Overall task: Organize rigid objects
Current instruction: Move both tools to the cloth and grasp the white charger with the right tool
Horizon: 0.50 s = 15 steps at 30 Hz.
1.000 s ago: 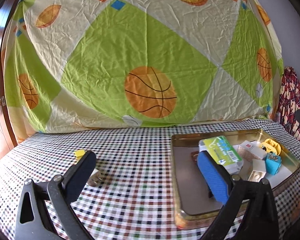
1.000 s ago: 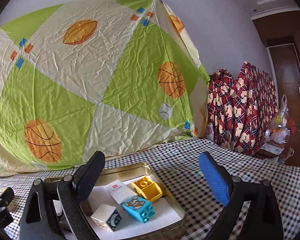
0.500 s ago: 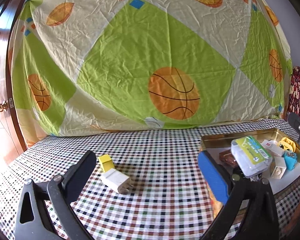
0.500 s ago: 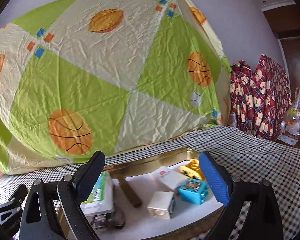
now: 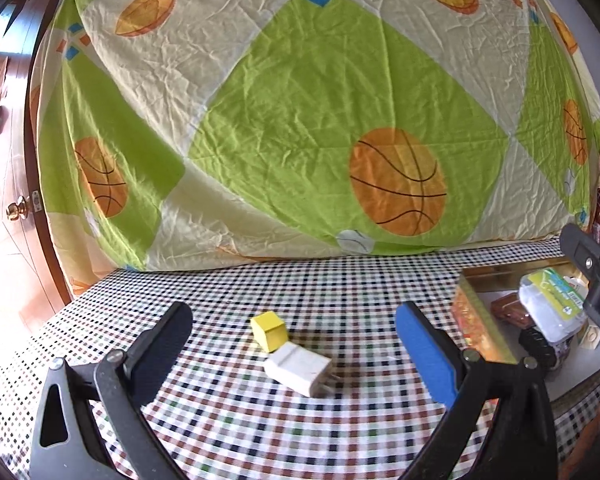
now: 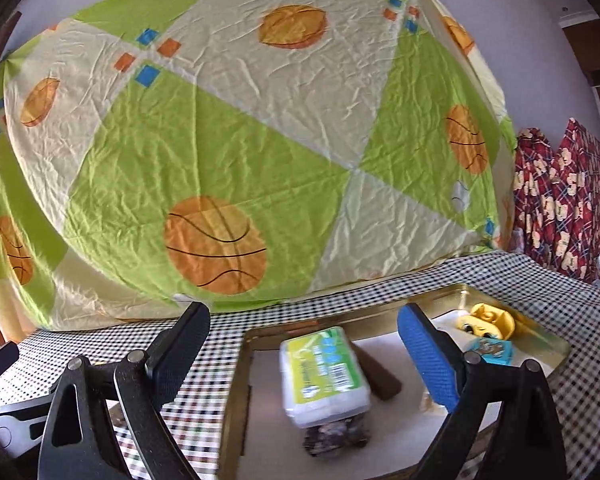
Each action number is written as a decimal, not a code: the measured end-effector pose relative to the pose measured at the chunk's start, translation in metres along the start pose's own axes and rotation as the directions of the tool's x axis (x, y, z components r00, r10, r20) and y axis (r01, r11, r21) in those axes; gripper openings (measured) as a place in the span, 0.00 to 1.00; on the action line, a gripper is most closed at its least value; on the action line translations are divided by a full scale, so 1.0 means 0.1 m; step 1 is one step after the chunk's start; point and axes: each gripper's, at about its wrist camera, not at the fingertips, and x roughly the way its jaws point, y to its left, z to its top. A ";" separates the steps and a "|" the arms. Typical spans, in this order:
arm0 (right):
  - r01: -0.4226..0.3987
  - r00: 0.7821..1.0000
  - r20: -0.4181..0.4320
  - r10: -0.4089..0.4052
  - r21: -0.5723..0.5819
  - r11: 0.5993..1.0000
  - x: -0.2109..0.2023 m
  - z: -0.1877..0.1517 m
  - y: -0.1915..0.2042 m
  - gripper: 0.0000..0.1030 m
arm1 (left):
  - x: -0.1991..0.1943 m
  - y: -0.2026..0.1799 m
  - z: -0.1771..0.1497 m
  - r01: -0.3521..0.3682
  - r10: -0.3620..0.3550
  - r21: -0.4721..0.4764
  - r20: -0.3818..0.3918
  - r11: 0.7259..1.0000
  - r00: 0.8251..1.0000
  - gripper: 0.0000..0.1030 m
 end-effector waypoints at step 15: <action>-0.156 0.980 -0.141 0.141 -0.101 0.982 0.32 -0.14 0.74 0.94 | 0.50 0.87 0.02 -0.149 0.144 -0.054 -0.077 0.987 0.986 1.00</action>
